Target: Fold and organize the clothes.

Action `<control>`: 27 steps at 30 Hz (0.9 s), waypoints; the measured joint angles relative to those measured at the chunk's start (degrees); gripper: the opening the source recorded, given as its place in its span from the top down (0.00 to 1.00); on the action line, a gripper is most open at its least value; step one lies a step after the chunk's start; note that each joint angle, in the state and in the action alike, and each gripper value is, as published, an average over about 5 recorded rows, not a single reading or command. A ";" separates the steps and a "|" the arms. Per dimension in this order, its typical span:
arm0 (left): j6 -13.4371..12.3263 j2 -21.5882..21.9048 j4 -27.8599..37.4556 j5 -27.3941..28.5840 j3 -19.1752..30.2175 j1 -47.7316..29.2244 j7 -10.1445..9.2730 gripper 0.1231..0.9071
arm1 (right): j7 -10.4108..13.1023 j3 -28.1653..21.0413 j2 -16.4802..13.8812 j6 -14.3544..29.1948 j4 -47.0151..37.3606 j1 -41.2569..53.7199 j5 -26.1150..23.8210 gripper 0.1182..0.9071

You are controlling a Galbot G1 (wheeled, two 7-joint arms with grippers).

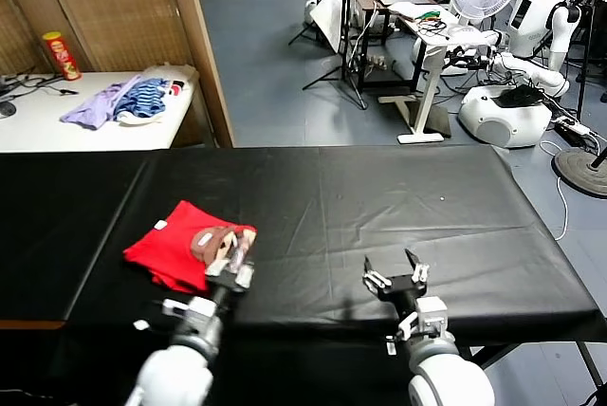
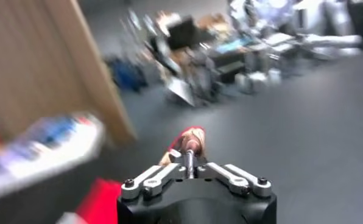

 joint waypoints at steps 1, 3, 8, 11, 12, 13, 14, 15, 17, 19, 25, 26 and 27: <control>-1.03 -0.23 -0.31 -1.01 0.75 0.14 0.80 0.52 | -0.73 -0.18 -0.36 0.01 -0.38 0.44 1.57 0.14; -2.87 -0.36 -1.80 -3.88 1.61 0.19 2.23 0.40 | -1.94 -0.79 -0.91 -0.41 -1.38 1.54 4.99 0.14; -5.52 0.52 -7.88 -11.17 0.59 -0.72 2.38 0.16 | -3.95 -4.42 -0.84 -2.03 -5.99 6.60 16.27 0.14; -6.95 1.32 -10.87 -14.08 -1.52 -0.71 1.85 0.14 | -4.25 -7.82 0.14 -2.20 -10.41 11.04 22.39 0.14; -7.40 1.48 -11.54 -14.72 -2.34 -0.54 1.70 0.14 | -4.25 -9.03 0.58 -2.26 -12.15 12.62 24.02 0.14; -7.80 1.56 -12.05 -15.19 -3.15 -0.32 1.52 0.14 | -4.23 -10.23 1.07 -2.39 -14.00 14.22 25.50 0.14; -8.09 1.56 -12.42 -15.50 -3.93 -0.09 1.34 0.14 | -4.20 -11.42 1.61 -2.57 -15.92 15.80 26.83 0.14; -8.28 1.49 -12.65 -15.66 -4.71 0.16 1.14 0.14 | -4.19 -12.61 2.22 -2.83 -17.89 17.36 28.01 0.14; -8.45 1.19 -12.87 -15.67 -6.02 0.65 0.80 0.14 | -4.33 -14.73 3.45 -3.29 -21.59 20.09 29.75 0.14; -8.51 0.78 -12.94 -15.48 -7.09 1.16 0.57 0.14 | -4.69 -16.55 4.72 -3.41 -24.93 22.35 30.71 0.14; -8.90 -0.11 -13.01 -14.99 -9.21 2.81 0.32 0.14 | -6.87 -20.02 8.00 -2.19 -32.42 26.86 30.74 0.28; -8.96 -0.15 -13.01 -14.96 -9.52 3.05 0.26 0.14 | -7.23 -20.26 8.35 -1.94 -33.35 27.44 30.53 0.32; -9.01 -0.18 -13.01 -14.94 -9.82 3.29 0.19 0.14 | -7.55 -20.45 8.63 -1.73 -34.20 27.98 30.30 0.37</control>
